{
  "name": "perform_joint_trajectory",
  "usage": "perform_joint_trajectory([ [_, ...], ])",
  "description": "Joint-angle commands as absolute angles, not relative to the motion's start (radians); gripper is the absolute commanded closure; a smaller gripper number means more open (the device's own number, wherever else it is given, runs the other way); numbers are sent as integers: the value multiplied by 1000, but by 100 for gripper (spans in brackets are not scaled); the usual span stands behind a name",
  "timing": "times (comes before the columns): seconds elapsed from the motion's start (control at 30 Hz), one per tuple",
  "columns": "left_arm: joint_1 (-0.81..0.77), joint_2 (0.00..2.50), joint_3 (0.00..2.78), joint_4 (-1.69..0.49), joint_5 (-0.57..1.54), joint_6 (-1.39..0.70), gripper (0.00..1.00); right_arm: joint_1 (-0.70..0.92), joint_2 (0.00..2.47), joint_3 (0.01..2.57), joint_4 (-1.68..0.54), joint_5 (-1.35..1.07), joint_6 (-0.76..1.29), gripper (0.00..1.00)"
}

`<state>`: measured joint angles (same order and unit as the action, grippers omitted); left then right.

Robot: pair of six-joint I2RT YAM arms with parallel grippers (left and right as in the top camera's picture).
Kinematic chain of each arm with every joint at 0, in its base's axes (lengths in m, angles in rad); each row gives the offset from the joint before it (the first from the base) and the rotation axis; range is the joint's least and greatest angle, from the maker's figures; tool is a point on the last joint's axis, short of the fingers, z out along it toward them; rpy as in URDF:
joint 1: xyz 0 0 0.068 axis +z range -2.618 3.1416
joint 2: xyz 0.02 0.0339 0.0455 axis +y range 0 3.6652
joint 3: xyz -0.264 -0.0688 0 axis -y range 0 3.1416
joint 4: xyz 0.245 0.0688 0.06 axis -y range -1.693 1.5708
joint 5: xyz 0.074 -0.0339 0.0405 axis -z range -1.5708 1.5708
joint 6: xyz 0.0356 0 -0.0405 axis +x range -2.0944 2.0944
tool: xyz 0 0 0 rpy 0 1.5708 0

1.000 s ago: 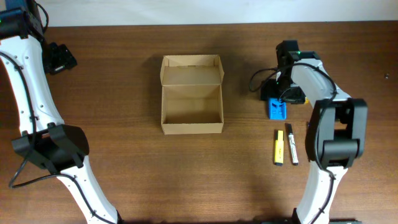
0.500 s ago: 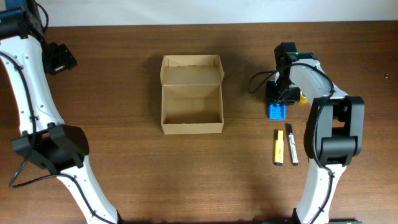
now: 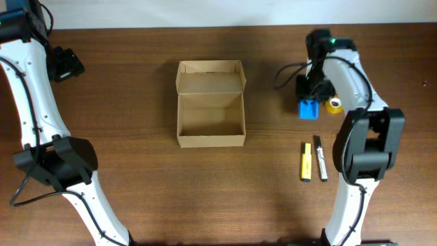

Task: Pack container
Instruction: 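Carry the blue duster with the right gripper into the box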

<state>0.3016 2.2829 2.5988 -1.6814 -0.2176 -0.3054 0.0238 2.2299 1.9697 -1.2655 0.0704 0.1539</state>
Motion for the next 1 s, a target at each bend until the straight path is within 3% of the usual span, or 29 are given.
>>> perform_joint_trajectory([
  [0.0, 306, 2259, 2592, -1680, -225, -290, 0, 46, 2217, 2107, -1318, 72, 162, 96],
  [0.17, 306, 2259, 2592, -1680, -225, -290, 0, 104, 2208, 2296, -1422, 83, 134, 96],
  [0.4, 306, 2259, 2592, -1680, -225, -290, 0, 267, 2205, 2513, -1519, 99, -65, 96],
  [0.97, 306, 2259, 2592, -1680, -225, -290, 0, 657, 2212, 2536, -1531, 4, -810, 96],
])
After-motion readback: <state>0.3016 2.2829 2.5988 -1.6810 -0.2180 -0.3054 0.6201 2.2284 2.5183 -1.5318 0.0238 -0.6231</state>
